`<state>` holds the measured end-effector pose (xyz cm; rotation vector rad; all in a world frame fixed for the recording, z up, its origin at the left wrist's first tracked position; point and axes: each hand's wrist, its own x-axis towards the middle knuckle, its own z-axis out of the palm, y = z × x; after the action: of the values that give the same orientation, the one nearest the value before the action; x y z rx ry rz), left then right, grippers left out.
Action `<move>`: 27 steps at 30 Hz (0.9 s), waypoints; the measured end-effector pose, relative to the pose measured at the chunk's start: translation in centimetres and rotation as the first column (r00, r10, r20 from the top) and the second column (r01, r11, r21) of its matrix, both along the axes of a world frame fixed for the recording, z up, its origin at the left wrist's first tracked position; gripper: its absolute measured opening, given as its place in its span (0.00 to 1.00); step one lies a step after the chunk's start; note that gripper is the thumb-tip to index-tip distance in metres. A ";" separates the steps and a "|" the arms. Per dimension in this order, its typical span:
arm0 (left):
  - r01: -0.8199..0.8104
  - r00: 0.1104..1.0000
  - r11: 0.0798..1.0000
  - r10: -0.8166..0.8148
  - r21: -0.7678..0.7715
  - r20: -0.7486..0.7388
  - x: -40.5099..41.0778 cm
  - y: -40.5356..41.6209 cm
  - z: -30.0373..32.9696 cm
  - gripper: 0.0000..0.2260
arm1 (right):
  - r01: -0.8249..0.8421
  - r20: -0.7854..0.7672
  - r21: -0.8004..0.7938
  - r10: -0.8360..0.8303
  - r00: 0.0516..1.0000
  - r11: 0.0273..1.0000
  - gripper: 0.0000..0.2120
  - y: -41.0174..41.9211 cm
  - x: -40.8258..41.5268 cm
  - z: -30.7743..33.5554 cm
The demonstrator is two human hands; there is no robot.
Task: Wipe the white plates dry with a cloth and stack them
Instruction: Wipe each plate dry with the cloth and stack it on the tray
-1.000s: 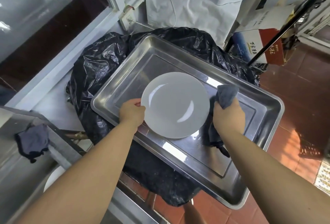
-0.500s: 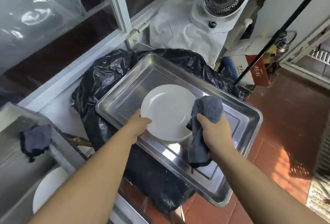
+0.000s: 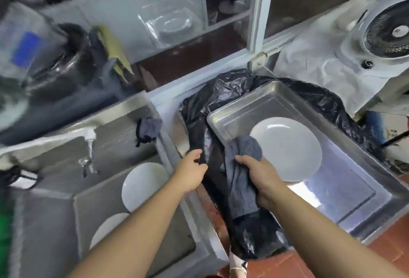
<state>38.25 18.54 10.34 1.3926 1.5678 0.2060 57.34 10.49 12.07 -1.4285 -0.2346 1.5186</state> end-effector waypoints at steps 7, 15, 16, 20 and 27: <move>-0.213 0.974 0.977 0.212 -0.001 -0.075 -12.9 -4.9 0.7 0.21 | -0.225 -0.027 -0.126 0.224 0.974 0.966 0.18 2.8 -10.1 -0.7; -0.397 0.917 0.906 0.386 -0.146 -0.098 -26.8 -10.1 -3.4 0.25 | -0.345 0.038 -0.257 0.366 0.930 0.903 0.12 2.7 -22.2 -1.5; -0.390 0.919 0.907 0.375 -0.157 -0.119 -28.3 -10.5 -3.8 0.25 | -0.352 0.041 -0.273 0.376 0.926 0.896 0.12 2.5 -23.6 -1.9; -0.400 0.914 0.889 0.368 -0.224 -0.170 -34.3 -11.9 -6.4 0.25 | -0.350 0.082 -0.315 0.393 0.916 0.882 0.09 1.6 -29.0 -4.7; -0.465 0.884 0.830 0.422 -0.309 -0.200 -43.4 -14.7 -11.3 0.24 | -0.320 0.202 -0.385 0.417 0.886 0.866 0.07 -0.2 -36.5 -10.3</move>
<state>-5.11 3.85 -0.98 0.7592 1.9139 0.1117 20.87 10.28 1.74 -1.9706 -0.4593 1.7237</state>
